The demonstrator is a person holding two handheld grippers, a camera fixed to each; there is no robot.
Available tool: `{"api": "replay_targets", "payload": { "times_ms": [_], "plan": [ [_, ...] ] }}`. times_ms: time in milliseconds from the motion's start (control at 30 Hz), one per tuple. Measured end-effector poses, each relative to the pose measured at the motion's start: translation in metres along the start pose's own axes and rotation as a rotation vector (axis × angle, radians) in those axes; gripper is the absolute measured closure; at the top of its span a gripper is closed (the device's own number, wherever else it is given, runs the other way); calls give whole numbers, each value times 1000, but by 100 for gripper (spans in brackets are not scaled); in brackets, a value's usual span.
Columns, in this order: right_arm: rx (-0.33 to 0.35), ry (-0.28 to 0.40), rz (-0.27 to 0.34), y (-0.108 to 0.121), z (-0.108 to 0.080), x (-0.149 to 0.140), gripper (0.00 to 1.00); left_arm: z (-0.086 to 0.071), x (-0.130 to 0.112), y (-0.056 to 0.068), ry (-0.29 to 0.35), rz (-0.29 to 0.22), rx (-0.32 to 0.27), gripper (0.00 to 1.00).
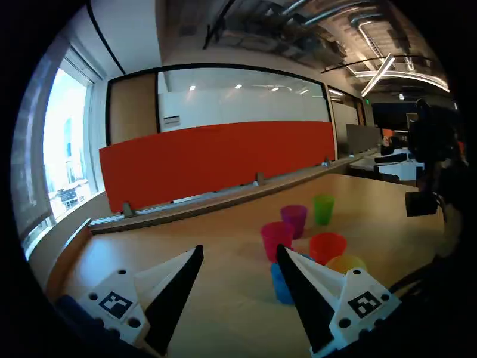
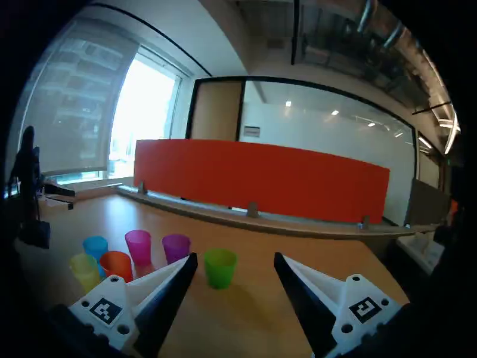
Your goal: Pour water
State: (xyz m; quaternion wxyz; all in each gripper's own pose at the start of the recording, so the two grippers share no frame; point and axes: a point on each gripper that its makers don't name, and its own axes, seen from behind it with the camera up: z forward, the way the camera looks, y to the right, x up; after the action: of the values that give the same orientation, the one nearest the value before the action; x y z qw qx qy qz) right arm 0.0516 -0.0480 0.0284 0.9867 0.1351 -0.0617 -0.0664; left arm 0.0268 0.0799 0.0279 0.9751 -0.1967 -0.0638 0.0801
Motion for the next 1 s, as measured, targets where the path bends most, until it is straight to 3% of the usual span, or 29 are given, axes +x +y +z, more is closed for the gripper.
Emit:
{"api": "replay_targets", "payload": {
  "times_ms": [333, 633, 1000],
  "plan": [
    [106, -65, -25, -5, 6, 0, 0, 17, -16, 28, -109, 39, -181, 9],
    [170, -115, -58, -12, 16, -4, 0, 25, -37, 43, -207, 130, -283, 9],
    [197, -147, -34, -9, 26, -10, 0, 24, -56, 65, -288, 163, -410, 9]
  ]
}}
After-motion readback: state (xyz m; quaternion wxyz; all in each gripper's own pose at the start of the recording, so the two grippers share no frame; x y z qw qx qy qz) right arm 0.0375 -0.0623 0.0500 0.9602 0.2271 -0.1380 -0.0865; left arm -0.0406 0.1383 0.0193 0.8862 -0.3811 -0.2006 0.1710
